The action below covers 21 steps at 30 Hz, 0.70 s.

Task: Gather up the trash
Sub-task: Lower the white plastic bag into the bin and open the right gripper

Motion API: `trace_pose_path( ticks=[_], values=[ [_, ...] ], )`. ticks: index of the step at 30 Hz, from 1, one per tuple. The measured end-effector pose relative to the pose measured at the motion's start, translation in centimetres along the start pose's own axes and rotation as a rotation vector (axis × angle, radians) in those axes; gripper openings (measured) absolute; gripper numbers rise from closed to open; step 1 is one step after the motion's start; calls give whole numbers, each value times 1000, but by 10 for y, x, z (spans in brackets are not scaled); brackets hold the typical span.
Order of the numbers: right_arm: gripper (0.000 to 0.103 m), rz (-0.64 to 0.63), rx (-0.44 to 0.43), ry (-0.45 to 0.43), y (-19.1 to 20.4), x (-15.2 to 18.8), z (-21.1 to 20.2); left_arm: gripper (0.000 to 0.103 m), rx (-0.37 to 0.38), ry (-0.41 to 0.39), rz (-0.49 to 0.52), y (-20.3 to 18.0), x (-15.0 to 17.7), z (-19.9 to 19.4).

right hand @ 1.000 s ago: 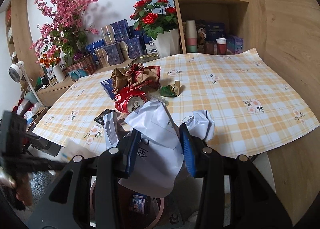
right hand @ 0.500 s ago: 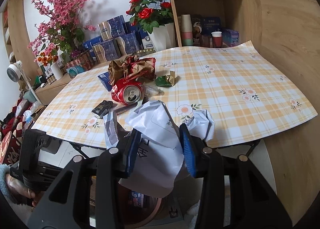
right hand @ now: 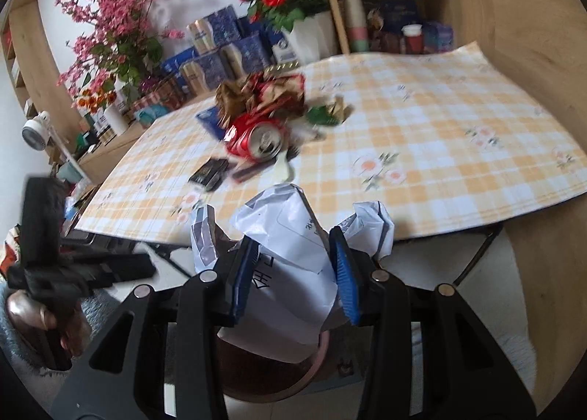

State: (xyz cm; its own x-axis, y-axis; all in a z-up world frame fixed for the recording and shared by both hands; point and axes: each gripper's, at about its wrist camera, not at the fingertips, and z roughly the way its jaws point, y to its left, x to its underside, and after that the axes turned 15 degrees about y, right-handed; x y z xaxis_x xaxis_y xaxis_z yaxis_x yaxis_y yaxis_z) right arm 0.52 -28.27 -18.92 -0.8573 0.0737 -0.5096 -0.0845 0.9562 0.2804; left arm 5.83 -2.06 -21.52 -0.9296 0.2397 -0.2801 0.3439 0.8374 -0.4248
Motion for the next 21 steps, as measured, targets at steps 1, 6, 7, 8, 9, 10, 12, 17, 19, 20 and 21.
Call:
trace_pose_path(
  ticks=[1,6,7,8,9,10,12,17,19,20,21],
  values=[
    [42,-8,-8,16,4,1,5,79,-14,-43,-22,2,2,-10],
    [42,-80,-49,86,33,7,25,91,-179,-220,-99,5,11,-50],
    [43,-101,-57,98,39,8,28,92,-185,-232,-109,7,11,-54],
    [43,-117,-60,107,44,9,31,94,-190,-245,-122,10,13,-59],
    [43,-133,-63,118,49,10,34,94,-204,-260,-138,12,15,-62],
    [43,-146,-68,135,53,11,39,94,-223,-274,-151,14,17,-65],
    [43,-148,-76,173,59,11,49,95,-272,-300,-186,18,25,-70],
    [44,-175,-96,201,70,10,57,96,-286,-318,-327,32,41,-76],
    [46,-178,-110,208,71,9,60,96,-283,-326,-356,32,46,-75],
    [52,-178,-130,207,71,8,61,96,-291,-329,-366,31,49,-73],
    [57,-176,-148,198,70,7,60,96,-295,-330,-367,30,51,-71]
  ],
)
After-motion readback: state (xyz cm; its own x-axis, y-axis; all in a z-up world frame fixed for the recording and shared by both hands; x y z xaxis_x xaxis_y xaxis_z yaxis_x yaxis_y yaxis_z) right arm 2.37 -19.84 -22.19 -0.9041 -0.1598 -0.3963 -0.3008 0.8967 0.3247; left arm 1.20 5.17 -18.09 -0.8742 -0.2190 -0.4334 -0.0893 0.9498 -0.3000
